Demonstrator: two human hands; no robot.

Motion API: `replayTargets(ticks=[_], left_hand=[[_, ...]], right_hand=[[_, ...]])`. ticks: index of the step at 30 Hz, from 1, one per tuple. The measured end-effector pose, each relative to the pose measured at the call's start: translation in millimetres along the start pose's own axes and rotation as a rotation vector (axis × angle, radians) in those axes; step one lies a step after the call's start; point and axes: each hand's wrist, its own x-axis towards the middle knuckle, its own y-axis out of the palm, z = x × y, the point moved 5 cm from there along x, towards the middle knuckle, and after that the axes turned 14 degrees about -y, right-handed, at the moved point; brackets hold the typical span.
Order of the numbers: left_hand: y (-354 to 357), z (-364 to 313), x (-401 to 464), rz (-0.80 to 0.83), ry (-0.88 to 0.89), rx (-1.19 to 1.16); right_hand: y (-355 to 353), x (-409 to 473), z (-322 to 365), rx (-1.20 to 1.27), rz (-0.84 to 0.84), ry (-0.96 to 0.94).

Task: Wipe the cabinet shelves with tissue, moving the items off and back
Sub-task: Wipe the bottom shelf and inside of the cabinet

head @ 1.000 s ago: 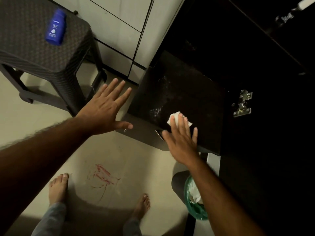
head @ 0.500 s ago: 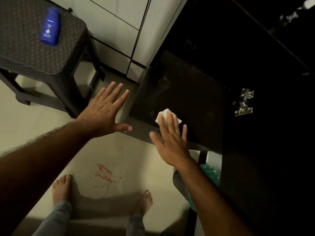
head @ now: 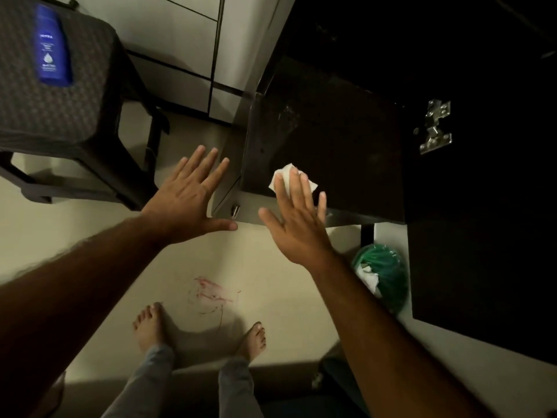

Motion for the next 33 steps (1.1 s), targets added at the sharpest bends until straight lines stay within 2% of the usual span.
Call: replayTargets(ticks=[4,8,11,15,19,24,29,33], left_hand=[[-1,5,-1,-0.012,0.024,-0.007],[1,9,0,-0.002,0.007,0.003],[-1,8,-2,0.004,0.002,-0.001],[-3,8,-4,0.024,0.007,0.016],[-7,16,-1,0.015,0.005,0.023],[-4,20,-4,0.028,0.01,0.015],[-4,30,-9,0.007,0.022,-0.011],[-12,46,-8,-0.013,-0.008,-0.026]], right_hand=[[-1,-14,-37,0.004,0.015,0.159],[-13,27,-30,0.053,0.031,0.263],[-7,37,6,0.035,0.016,0.143],[8,2,26,-0.071,0.009,-0.025],[7,-16,2,-0.1,0.043,0.037],[-4,30,17,0.054,0.006,0.191],[3,37,66,-0.005,-0.01,0.029],[4,9,54,-0.054,0.062,-0.029]])
